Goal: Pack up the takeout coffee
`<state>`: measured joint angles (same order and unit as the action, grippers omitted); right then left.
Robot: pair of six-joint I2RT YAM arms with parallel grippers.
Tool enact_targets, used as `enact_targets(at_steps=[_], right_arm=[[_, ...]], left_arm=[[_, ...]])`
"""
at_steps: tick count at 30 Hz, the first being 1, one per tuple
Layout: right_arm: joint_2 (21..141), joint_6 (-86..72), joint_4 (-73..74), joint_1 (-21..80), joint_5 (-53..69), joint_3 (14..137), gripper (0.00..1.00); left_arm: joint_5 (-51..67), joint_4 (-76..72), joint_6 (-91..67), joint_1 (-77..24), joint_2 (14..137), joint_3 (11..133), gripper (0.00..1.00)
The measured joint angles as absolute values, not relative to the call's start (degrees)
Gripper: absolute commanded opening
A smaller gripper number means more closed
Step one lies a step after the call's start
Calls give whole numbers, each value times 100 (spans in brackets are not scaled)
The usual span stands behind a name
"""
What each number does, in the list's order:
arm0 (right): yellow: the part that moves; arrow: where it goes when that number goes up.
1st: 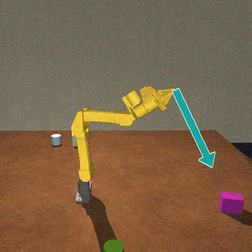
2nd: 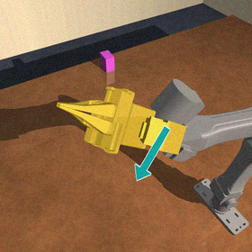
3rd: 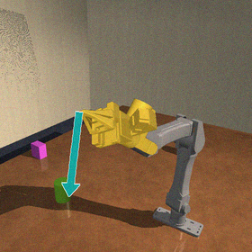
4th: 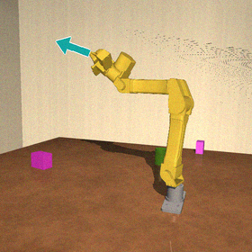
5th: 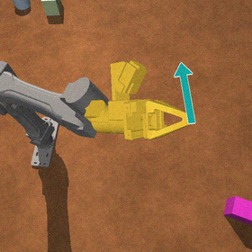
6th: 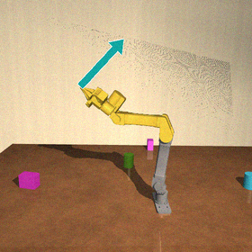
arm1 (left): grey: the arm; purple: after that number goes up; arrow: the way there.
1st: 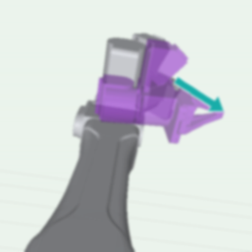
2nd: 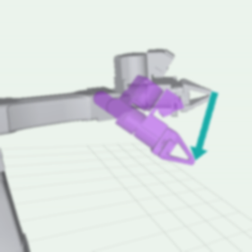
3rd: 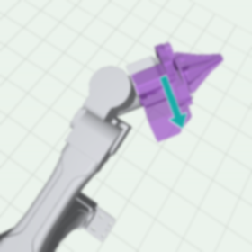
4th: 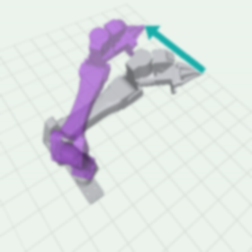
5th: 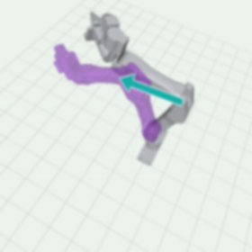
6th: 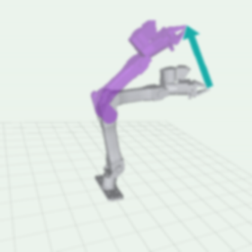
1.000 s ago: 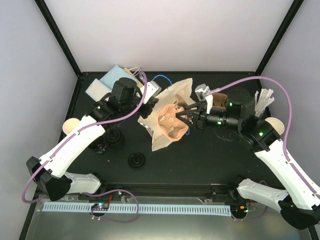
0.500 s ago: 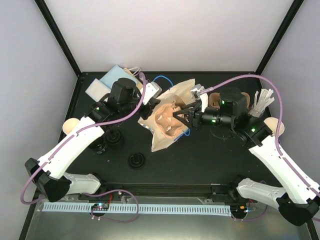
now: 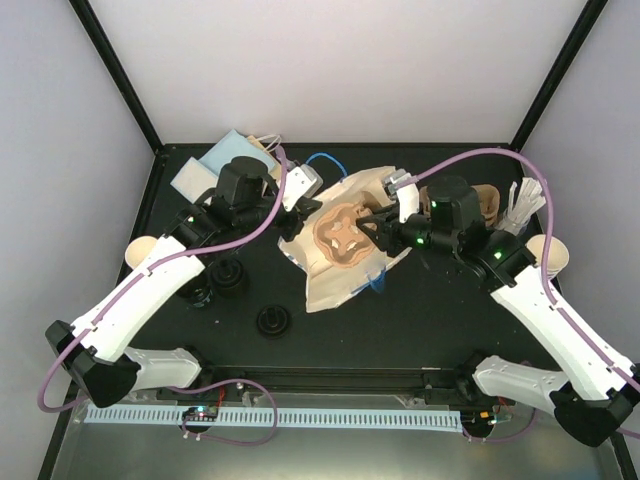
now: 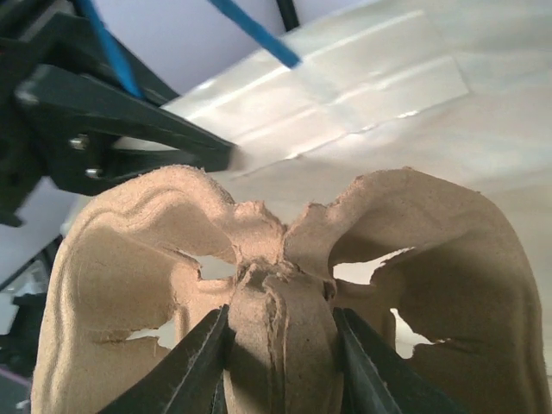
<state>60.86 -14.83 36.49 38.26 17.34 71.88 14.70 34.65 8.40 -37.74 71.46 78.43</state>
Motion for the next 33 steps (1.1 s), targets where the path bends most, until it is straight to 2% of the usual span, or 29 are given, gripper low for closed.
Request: enact_targets(at_steps=[9,20,33], right_arm=[[6243,-1282,3782,4222,515,7118,35],[6628,-1035,3629,5170,-1310,6781,38],[7146,-760,3509,5240,-1686,6241,39]], left_arm=[[1520,3535,840,-3809,7150,7850,2],[1649,3771,537,-3913,7454,8272,2],[2067,3811,130,-3988,7819,8353,2]])
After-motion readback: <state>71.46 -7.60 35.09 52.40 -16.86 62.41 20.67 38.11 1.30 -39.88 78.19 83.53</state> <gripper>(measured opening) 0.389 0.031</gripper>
